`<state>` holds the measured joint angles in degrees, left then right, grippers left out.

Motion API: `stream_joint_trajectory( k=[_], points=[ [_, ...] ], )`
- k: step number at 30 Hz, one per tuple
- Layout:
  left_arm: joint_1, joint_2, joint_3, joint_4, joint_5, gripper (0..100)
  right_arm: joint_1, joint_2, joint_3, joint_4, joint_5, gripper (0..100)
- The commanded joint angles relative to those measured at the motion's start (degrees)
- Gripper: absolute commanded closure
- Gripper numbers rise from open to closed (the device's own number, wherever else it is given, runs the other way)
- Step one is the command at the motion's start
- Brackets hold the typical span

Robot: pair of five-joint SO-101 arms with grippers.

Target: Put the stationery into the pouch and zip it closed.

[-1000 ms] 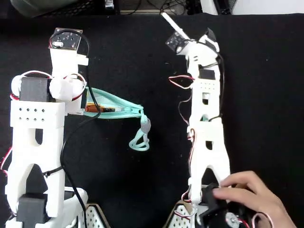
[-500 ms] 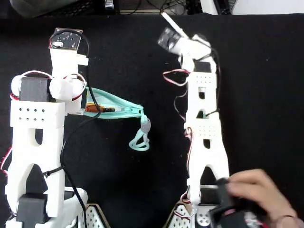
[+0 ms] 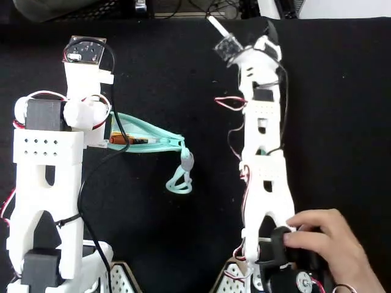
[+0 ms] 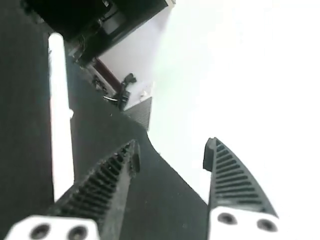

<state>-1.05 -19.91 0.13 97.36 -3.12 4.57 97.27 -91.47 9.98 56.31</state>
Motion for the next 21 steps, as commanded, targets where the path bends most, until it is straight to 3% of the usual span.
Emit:
stream_joint_trajectory(
  k=[1, 5, 21],
  points=[
    [-0.48, -0.18, 0.13, 0.44, 0.26, 97, -0.79, -0.75, -0.04, -2.46, 2.29, 85.6],
    [-0.48, -0.18, 0.13, 0.44, 0.26, 97, -0.79, -1.45, 2.15, -2.37, 2.20, 98.5],
    [-0.48, -0.18, 0.13, 0.44, 0.26, 97, -4.40, -10.51, 4.09, 18.90, 2.11, 98.2]
  ],
)
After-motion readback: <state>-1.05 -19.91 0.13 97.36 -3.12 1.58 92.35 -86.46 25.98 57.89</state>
